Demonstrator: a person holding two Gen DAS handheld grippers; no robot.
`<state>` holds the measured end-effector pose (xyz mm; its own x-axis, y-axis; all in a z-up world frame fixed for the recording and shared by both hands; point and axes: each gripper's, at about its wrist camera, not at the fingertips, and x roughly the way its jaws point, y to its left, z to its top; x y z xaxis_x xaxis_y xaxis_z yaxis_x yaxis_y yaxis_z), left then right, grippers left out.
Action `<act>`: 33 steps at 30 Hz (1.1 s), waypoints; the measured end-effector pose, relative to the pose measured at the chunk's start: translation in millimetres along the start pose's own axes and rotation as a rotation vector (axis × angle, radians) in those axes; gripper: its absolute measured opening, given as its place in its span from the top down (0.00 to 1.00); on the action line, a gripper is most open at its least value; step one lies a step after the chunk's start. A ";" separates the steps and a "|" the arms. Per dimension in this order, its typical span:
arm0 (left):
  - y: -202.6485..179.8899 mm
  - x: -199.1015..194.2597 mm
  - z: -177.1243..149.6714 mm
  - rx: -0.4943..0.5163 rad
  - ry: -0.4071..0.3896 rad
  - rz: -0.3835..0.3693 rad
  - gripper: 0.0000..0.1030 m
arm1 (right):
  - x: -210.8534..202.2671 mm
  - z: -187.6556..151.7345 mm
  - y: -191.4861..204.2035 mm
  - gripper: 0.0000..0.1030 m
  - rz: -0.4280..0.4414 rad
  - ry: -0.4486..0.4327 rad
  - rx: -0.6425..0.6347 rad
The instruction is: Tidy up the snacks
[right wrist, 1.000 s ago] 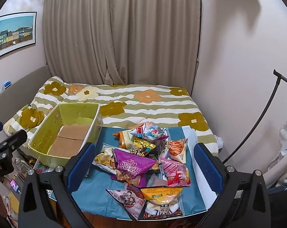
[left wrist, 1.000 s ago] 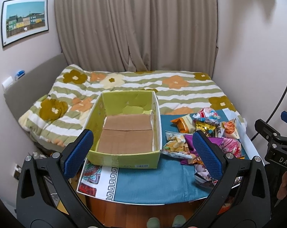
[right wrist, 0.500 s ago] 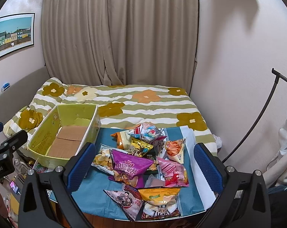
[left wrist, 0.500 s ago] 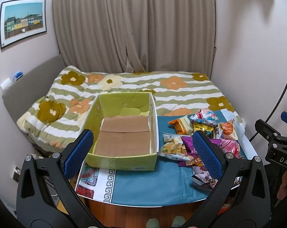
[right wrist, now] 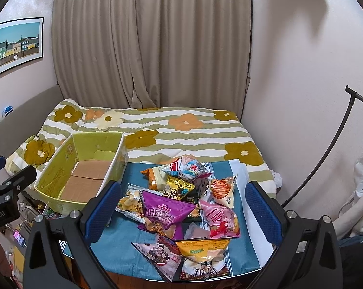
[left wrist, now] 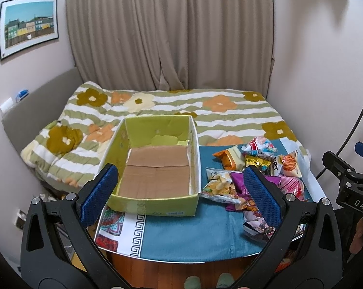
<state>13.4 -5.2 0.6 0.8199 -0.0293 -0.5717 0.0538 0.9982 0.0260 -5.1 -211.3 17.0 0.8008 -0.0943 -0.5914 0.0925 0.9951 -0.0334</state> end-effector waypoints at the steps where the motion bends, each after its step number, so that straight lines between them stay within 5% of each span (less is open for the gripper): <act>1: 0.0 0.8 -0.1 0.000 0.001 0.000 0.00 | 0.5 0.4 0.2 0.00 0.001 0.001 0.000; 24: 0.3 3.5 0.7 0.002 0.002 -0.005 0.00 | 3.8 1.9 5.0 0.00 0.002 0.000 0.002; 33: -10.4 36.7 0.1 0.016 0.102 -0.109 0.00 | 6.6 0.5 -6.1 0.00 -0.024 0.023 0.025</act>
<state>43.0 -16.6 -20.5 0.7464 -0.1312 -0.6524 0.1494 0.9884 -0.0279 0.0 -218.0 13.6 0.7843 -0.1172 -0.6093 0.1265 0.9916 -0.0279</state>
